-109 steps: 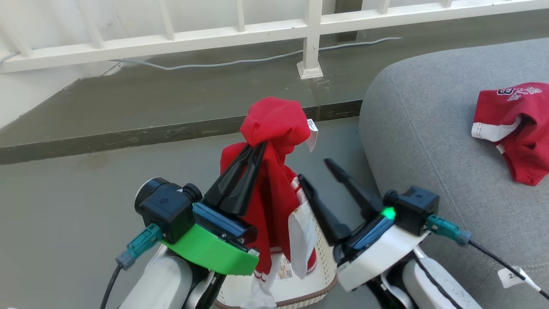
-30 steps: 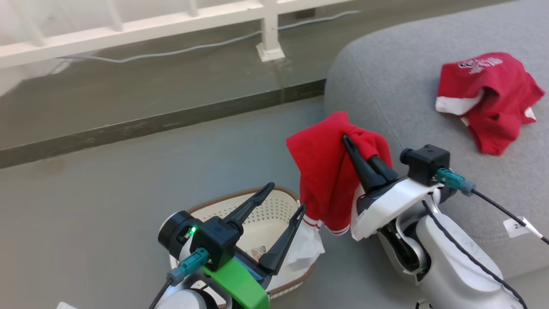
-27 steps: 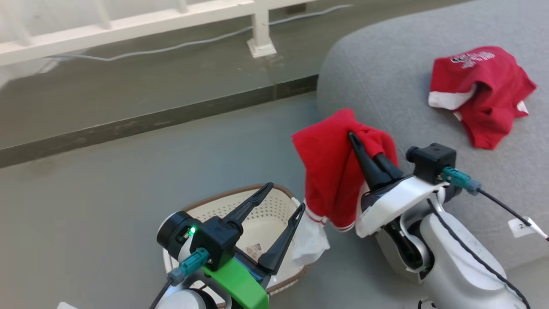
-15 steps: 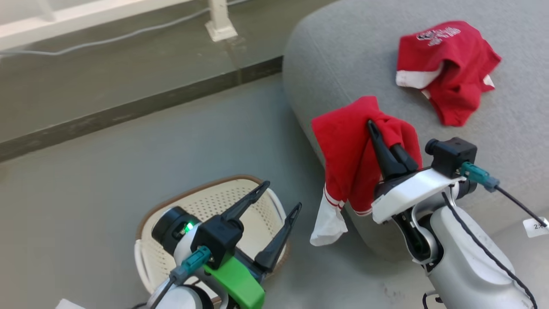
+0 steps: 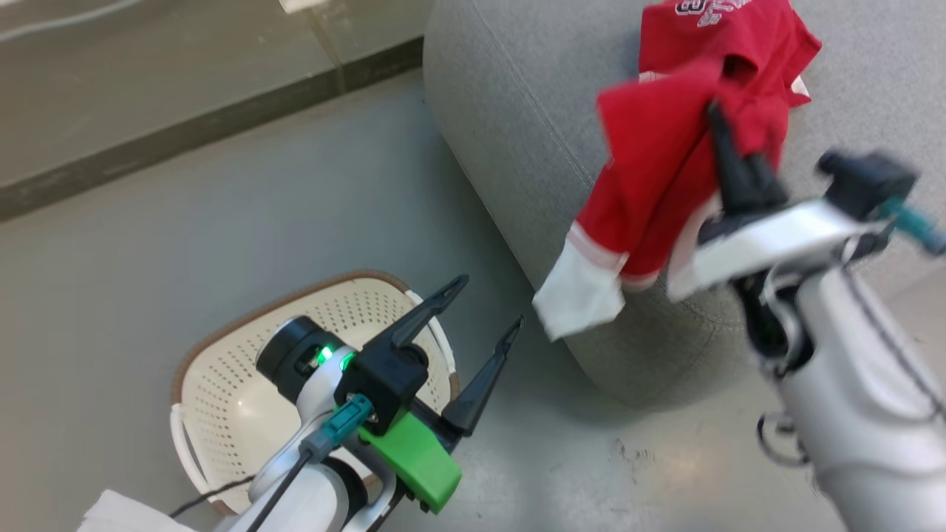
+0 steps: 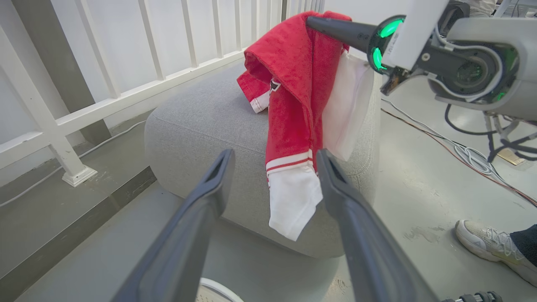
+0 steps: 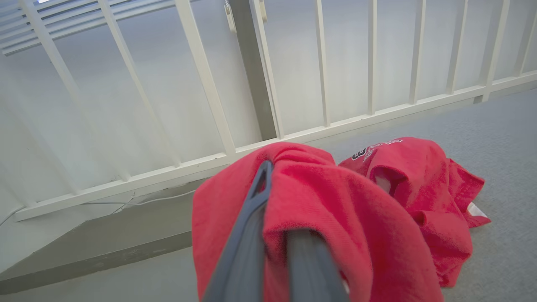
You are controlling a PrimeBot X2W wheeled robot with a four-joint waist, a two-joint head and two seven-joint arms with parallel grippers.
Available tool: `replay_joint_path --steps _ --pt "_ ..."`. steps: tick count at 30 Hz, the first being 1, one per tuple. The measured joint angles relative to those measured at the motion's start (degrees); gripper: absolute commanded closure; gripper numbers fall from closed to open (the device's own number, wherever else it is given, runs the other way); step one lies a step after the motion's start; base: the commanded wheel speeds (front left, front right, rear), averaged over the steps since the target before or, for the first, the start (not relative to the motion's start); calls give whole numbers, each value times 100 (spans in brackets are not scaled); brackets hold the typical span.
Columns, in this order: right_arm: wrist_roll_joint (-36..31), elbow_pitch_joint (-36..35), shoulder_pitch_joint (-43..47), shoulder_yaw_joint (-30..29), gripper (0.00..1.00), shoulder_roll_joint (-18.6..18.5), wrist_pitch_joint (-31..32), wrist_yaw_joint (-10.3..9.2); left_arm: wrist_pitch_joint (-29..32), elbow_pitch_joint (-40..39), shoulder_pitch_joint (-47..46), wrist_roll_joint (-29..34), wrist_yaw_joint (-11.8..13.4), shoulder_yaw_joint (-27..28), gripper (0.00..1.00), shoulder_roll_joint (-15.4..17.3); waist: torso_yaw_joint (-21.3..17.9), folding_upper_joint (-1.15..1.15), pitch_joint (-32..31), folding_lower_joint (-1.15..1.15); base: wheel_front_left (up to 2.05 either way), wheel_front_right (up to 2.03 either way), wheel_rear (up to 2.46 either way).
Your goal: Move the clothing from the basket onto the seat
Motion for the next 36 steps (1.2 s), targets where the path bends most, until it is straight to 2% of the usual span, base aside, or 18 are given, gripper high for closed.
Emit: replay_joint_path --steps 10,20,28,36 --pt "3 73 -1389 -620 100 -404 -51 -49 96 11 -260 77 -53 -73 0 20 -94 0 434 0 0 0 0" --pt "-40 614 -2607 -1059 100 -1046 46 -101 134 48 -388 76 -90 -199 0 -20 136 0 610 0 0 0 0" --pt "-43 1282 -3015 -1229 100 -1462 261 -98 136 11 -499 78 -109 -352 0 -105 385 0 820 0 0 0 0" --pt "130 2000 -3020 -1418 100 -1454 292 -96 194 -20 -698 163 -129 -390 0 -123 594 0 1147 0 0 0 0"
